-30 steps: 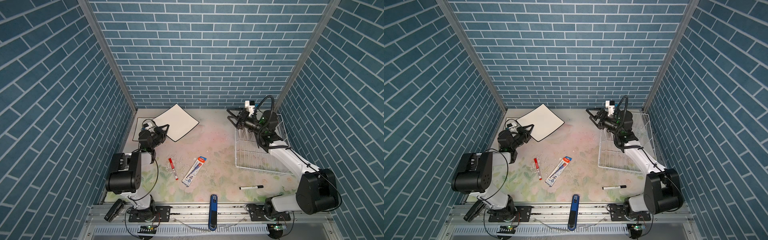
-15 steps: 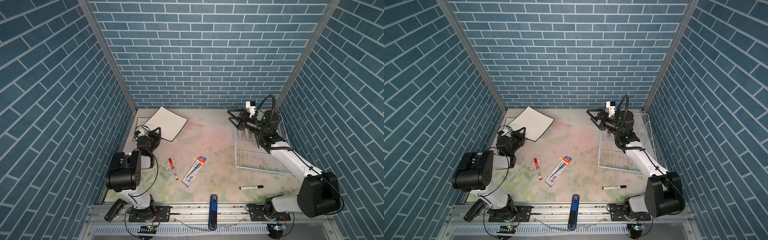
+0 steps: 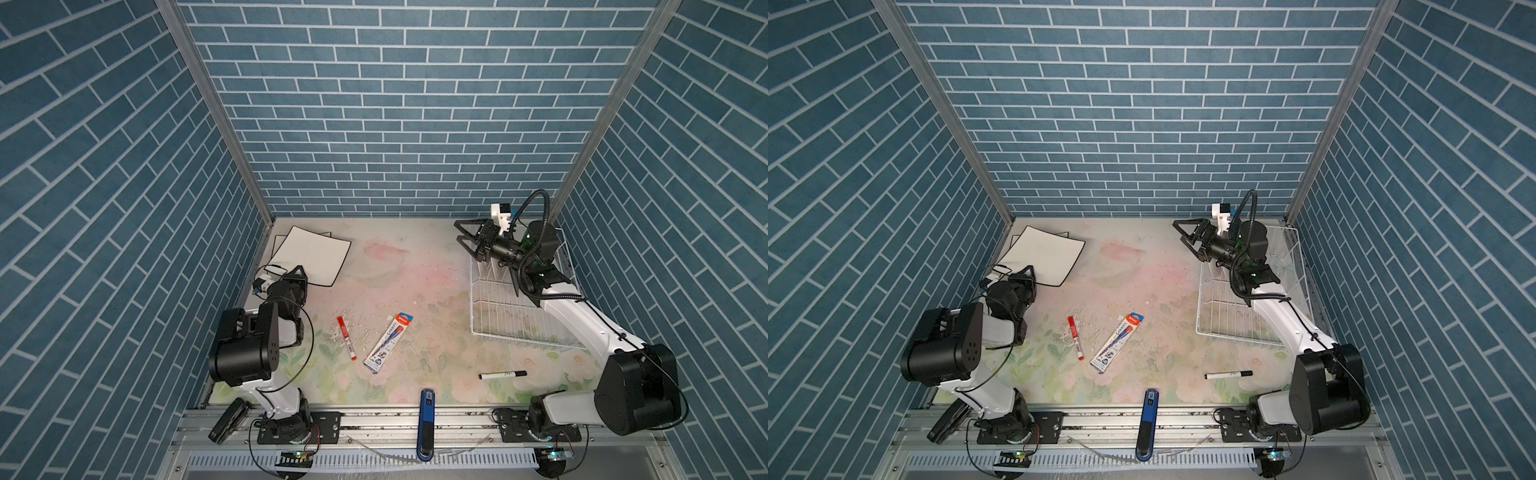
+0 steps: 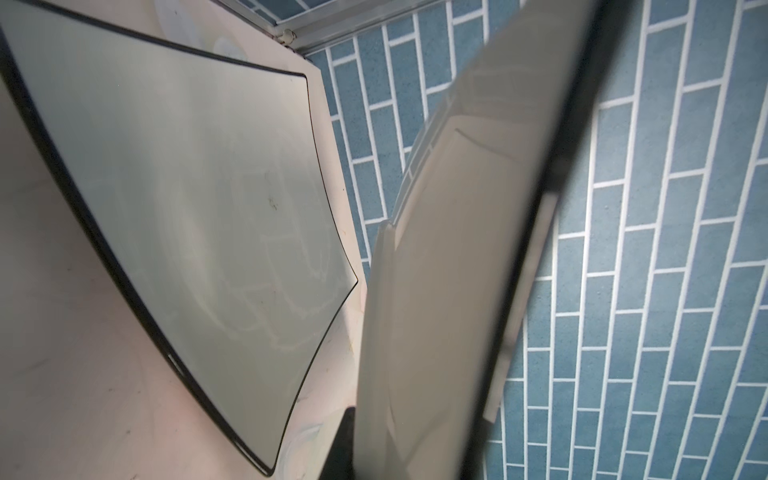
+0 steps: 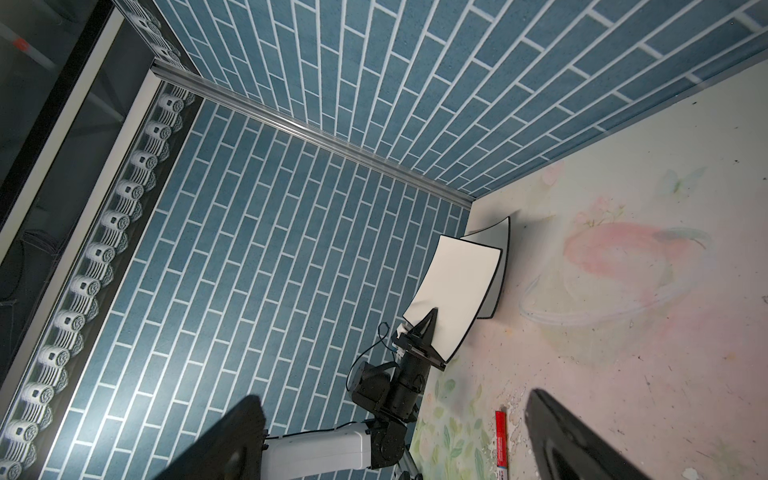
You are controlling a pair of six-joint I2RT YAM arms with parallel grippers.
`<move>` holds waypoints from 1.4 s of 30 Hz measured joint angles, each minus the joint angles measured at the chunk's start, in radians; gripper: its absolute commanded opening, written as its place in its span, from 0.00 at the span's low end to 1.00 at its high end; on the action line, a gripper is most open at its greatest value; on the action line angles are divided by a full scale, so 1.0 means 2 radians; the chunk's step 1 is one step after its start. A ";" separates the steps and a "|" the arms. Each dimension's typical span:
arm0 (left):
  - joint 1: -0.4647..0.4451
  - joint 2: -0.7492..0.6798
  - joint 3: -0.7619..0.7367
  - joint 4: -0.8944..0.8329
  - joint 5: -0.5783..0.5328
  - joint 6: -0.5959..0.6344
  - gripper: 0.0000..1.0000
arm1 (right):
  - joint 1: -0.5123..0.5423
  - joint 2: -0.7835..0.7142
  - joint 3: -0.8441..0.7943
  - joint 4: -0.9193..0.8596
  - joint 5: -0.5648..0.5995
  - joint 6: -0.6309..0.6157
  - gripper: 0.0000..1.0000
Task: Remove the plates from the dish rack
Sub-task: 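Carry the plate with the left gripper to the first plate by the wall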
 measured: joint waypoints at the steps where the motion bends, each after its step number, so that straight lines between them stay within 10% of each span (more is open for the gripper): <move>1: 0.003 0.001 0.000 0.002 0.001 -0.001 0.00 | 0.000 0.000 0.000 0.000 0.000 0.000 0.99; 42: 0.046 0.102 0.076 0.006 -0.042 -0.006 0.00 | 0.000 -0.009 0.000 -0.012 0.000 0.000 0.99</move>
